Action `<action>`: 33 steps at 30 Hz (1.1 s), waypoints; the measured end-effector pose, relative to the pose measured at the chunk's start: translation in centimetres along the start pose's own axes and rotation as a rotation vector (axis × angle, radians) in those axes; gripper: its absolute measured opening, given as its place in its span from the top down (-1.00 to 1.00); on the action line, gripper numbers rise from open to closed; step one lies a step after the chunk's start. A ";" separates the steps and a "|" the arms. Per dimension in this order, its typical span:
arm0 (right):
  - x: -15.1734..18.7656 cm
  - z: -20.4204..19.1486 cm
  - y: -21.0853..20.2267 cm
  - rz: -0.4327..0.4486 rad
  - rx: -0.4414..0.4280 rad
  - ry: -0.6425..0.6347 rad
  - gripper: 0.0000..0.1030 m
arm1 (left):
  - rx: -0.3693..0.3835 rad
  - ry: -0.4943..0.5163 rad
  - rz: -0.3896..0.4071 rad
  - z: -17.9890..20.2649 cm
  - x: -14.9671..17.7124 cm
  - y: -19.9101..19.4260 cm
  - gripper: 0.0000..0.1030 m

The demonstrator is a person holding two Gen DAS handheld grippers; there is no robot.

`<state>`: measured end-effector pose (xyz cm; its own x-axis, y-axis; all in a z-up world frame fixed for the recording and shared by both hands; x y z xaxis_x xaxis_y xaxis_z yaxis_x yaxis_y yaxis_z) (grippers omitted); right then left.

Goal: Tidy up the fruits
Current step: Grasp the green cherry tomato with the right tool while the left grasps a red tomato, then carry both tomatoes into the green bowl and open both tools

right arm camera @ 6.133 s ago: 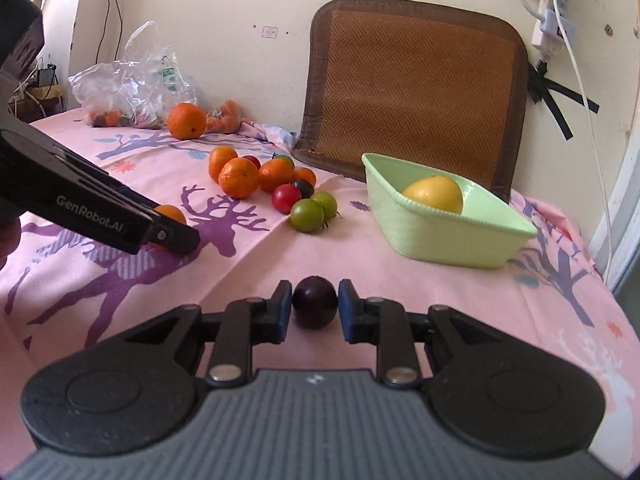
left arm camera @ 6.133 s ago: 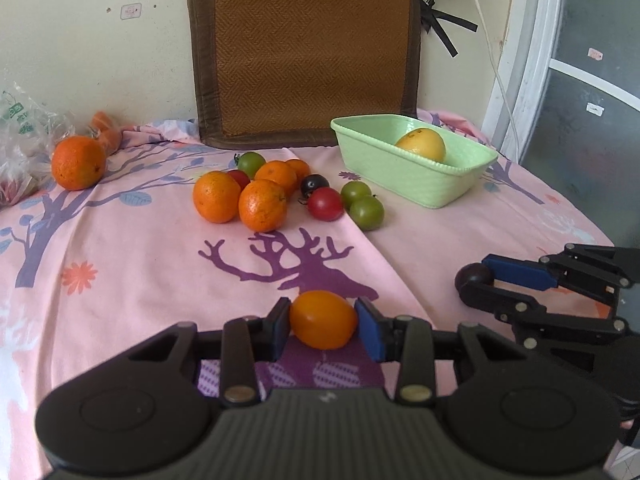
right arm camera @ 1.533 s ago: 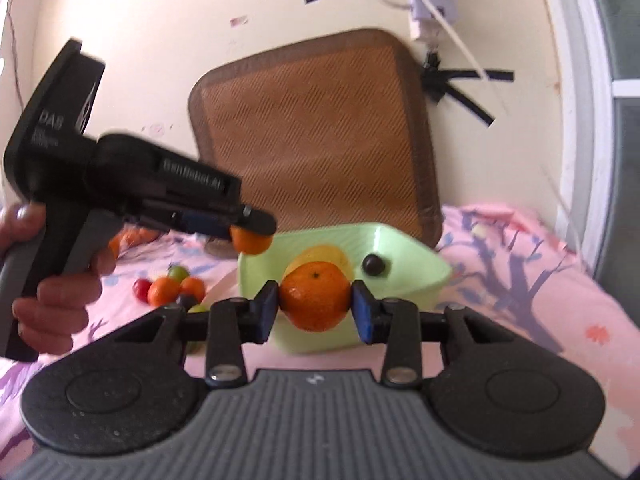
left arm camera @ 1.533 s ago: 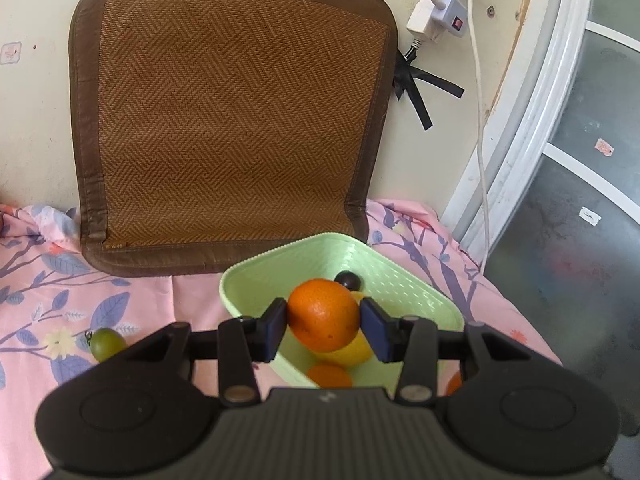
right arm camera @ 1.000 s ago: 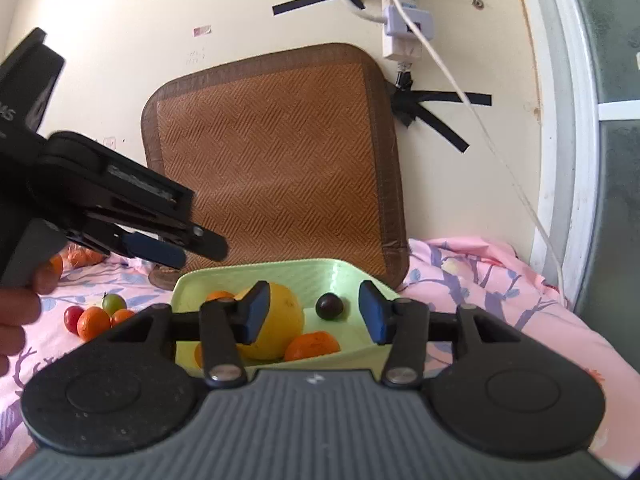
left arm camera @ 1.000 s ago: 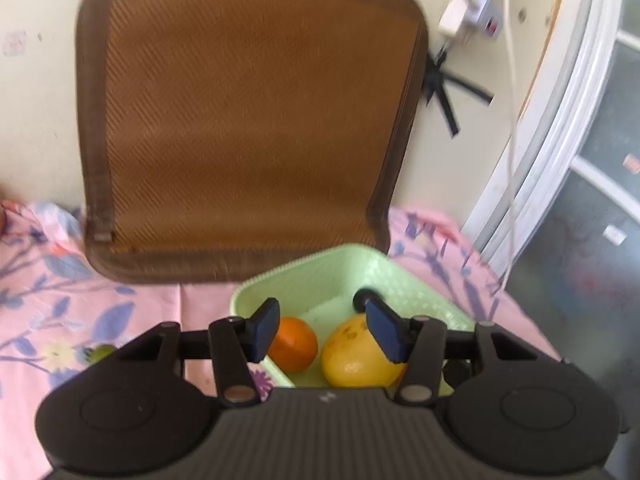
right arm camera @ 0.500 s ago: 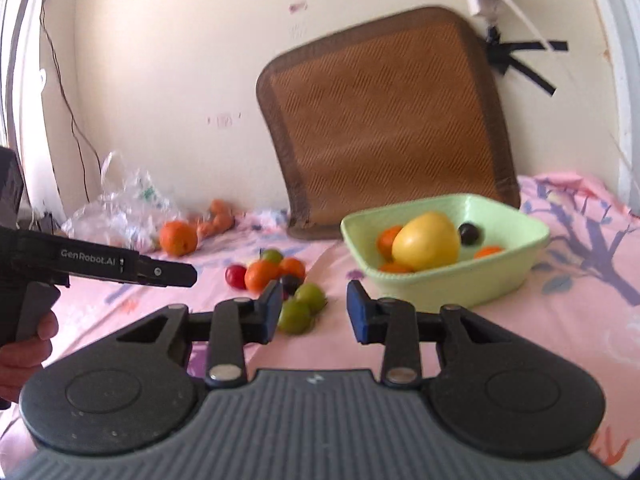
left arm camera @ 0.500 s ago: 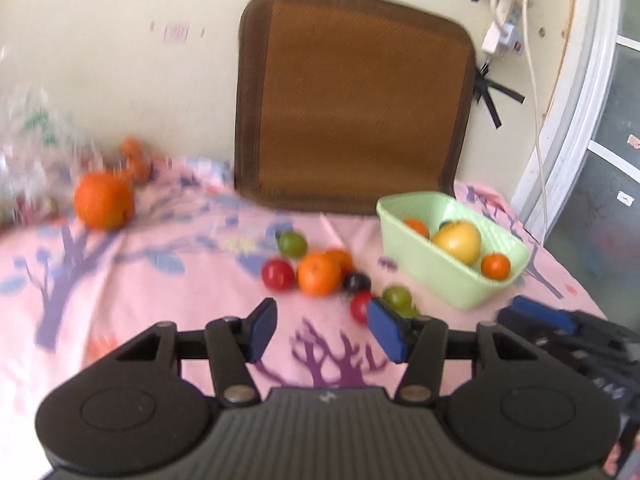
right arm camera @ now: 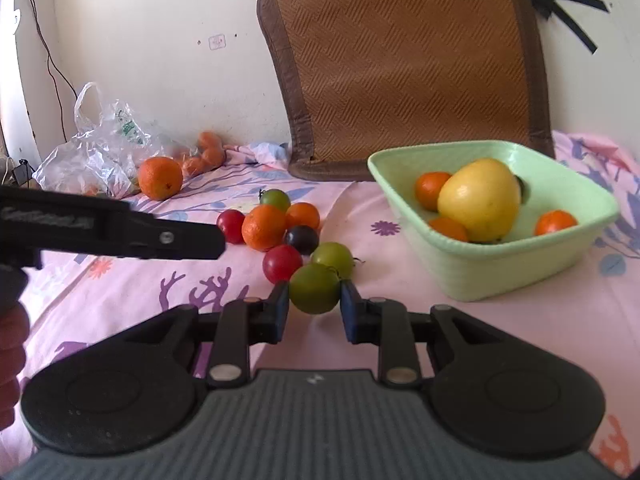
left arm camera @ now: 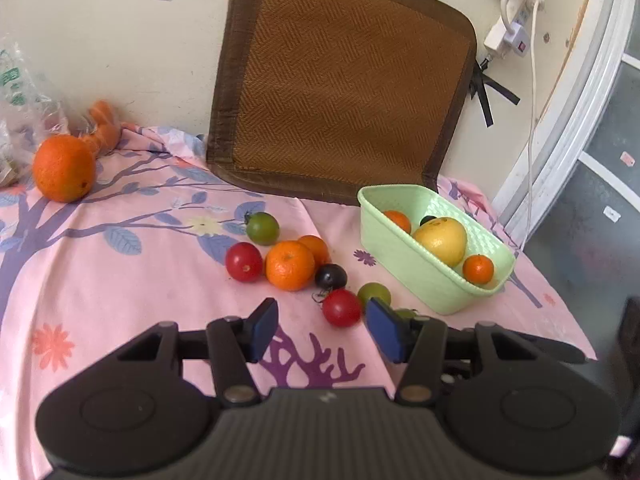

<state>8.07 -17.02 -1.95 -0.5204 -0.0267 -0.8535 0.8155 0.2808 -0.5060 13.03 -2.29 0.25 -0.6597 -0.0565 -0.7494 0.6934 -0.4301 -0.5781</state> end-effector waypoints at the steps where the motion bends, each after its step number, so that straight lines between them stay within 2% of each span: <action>1: 0.3 0.1 -0.9 0.019 0.018 -0.014 0.42 | -0.003 0.018 -0.010 0.4 -0.1 0.8 0.04; 7: 2.2 1.7 -3.6 0.039 0.045 0.012 0.42 | -0.083 0.083 -0.042 1.8 0.2 4.7 0.07; 10: 2.4 2.2 -3.3 0.019 0.031 0.044 0.42 | -0.095 0.092 -0.039 2.1 0.4 5.2 0.36; 12: 2.4 2.1 -3.0 0.005 0.026 0.053 0.42 | -0.100 0.103 -0.039 2.5 0.6 5.0 0.41; 15: 2.4 1.7 -3.5 0.025 0.024 0.040 0.42 | -0.070 0.098 -0.056 2.5 1.2 3.6 0.42; 21: 3.8 -0.2 -6.5 0.041 -0.003 -0.003 0.42 | 0.019 0.122 -0.050 3.5 4.6 -2.4 0.41; 27: 5.6 -2.2 -8.1 0.018 -0.002 -0.066 0.41 | -0.022 0.205 -0.043 3.9 8.6 -5.9 0.41; 30: 6.4 -2.3 -7.5 -0.017 0.011 -0.058 0.40 | -0.035 0.197 -0.042 3.4 9.4 -6.0 0.39; 33: 6.4 -2.4 -7.6 -0.012 0.021 -0.056 0.40 | -0.048 0.195 -0.031 3.5 9.5 -6.2 0.30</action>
<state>-2.11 -17.08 -3.28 -0.5156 -0.0838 -0.8528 0.8149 0.2598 -0.5182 1.46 -3.28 -2.15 -0.6158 0.1337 -0.7765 0.6897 -0.3849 -0.6133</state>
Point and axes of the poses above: each gripper's, at about its wrist camera, not at the fingertips, and y roughly the way its jaws point, z to its right, x to its underside, the point moved 3 cm from there along y, roughly the way its jaws point
